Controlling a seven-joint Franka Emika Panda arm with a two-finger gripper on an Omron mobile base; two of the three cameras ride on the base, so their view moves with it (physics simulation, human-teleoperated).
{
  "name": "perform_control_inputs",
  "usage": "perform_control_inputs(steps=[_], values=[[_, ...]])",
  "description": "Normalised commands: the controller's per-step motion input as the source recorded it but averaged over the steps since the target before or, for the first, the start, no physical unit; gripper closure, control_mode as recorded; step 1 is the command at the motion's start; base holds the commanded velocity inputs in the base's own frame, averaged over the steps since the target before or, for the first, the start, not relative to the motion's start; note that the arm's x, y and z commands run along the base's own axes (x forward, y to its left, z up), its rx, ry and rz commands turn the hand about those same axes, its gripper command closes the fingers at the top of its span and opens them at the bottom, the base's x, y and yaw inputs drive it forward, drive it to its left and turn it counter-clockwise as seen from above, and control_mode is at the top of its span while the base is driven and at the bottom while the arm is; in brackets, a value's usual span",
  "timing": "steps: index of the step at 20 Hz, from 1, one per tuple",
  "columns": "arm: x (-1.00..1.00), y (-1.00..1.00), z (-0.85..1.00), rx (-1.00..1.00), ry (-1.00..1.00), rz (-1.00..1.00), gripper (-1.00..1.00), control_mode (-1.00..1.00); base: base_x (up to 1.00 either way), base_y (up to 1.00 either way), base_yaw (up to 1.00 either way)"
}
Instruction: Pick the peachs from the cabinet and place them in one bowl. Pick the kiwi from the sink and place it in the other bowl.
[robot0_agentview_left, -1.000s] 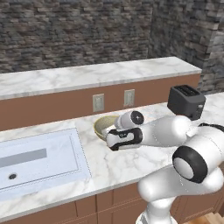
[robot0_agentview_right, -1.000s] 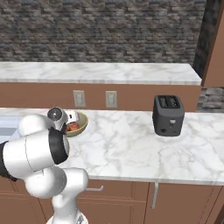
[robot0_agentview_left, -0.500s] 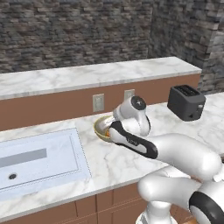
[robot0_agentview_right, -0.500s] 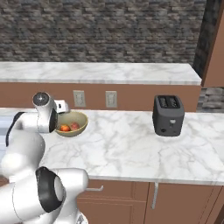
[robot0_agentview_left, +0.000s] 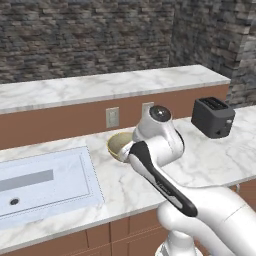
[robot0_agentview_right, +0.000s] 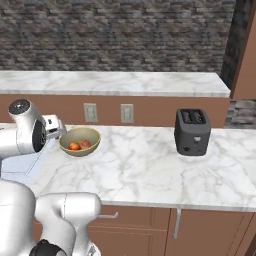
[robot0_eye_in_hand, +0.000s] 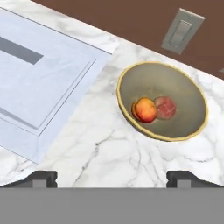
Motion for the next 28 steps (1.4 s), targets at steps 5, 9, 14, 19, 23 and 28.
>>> perform_control_inputs(steps=[5,9,14,19,23,28], values=[[-1.0,-0.05,-0.3,-0.08,0.0,0.06,-1.0,-1.0,0.0,0.0,0.0],[-0.95,-0.14,-0.31,0.04,-0.24,0.05,-1.0,-1.0,0.0,0.0,0.0],[-0.37,-0.04,-0.1,0.05,-0.38,0.1,-1.0,-1.0,0.0,0.0,0.0],[-0.19,-0.02,-0.09,-0.02,0.0,0.03,-1.0,-1.0,0.0,0.0,0.0],[0.0,0.0,0.0,0.0,0.0,0.0,-1.0,1.0,-0.82,-0.08,0.09],[0.0,0.0,0.0,0.0,0.0,0.0,-1.0,1.0,-0.51,0.11,0.03]])
